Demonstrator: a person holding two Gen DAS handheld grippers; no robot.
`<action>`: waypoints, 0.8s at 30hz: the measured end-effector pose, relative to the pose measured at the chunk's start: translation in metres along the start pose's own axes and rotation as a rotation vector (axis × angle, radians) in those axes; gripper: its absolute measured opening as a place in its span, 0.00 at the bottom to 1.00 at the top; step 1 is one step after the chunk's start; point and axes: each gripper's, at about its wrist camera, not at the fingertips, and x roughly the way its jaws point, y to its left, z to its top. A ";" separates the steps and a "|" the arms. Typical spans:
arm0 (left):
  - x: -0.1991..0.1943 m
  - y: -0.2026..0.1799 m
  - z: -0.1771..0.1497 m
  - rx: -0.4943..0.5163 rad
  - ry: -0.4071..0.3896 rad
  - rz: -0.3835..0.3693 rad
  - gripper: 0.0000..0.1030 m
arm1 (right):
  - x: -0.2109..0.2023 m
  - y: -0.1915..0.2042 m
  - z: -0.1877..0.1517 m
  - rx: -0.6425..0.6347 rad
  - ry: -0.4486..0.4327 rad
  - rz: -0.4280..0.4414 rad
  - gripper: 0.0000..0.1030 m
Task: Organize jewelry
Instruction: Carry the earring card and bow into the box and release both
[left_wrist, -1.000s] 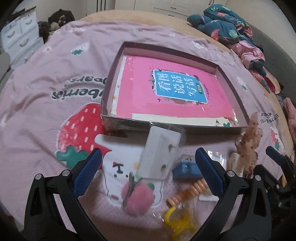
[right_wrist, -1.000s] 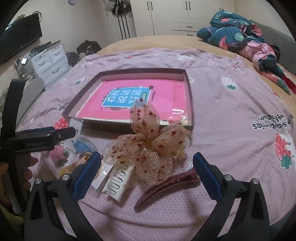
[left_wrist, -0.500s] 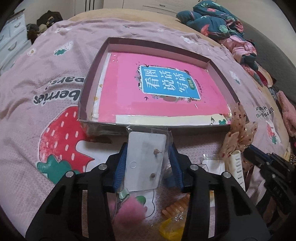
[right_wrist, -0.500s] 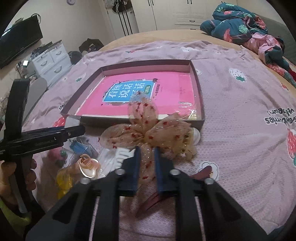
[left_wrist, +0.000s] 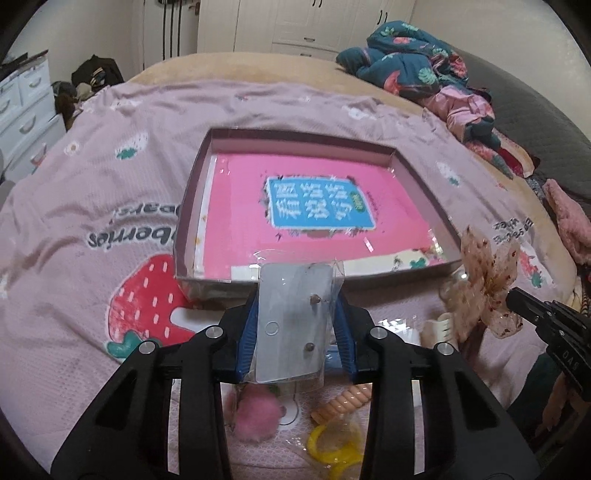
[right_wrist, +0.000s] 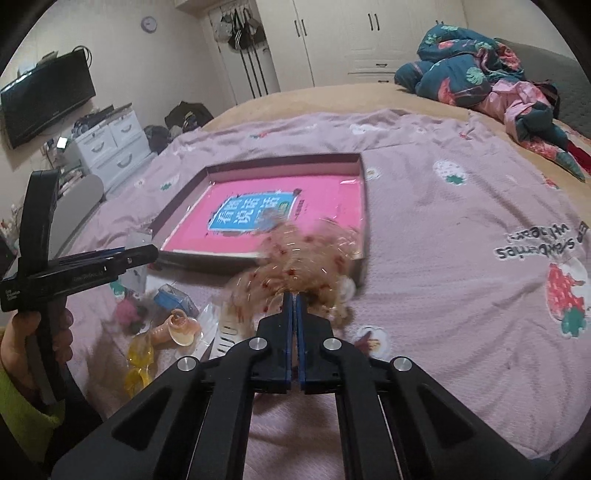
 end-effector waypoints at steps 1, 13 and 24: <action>-0.003 -0.002 0.003 0.002 -0.009 -0.004 0.27 | -0.005 -0.002 0.001 0.004 -0.008 -0.003 0.01; -0.016 -0.012 0.046 0.009 -0.091 -0.006 0.27 | -0.043 -0.024 0.040 0.008 -0.125 -0.031 0.01; 0.005 0.027 0.073 -0.084 -0.102 0.025 0.28 | 0.000 -0.019 0.098 0.012 -0.125 0.047 0.01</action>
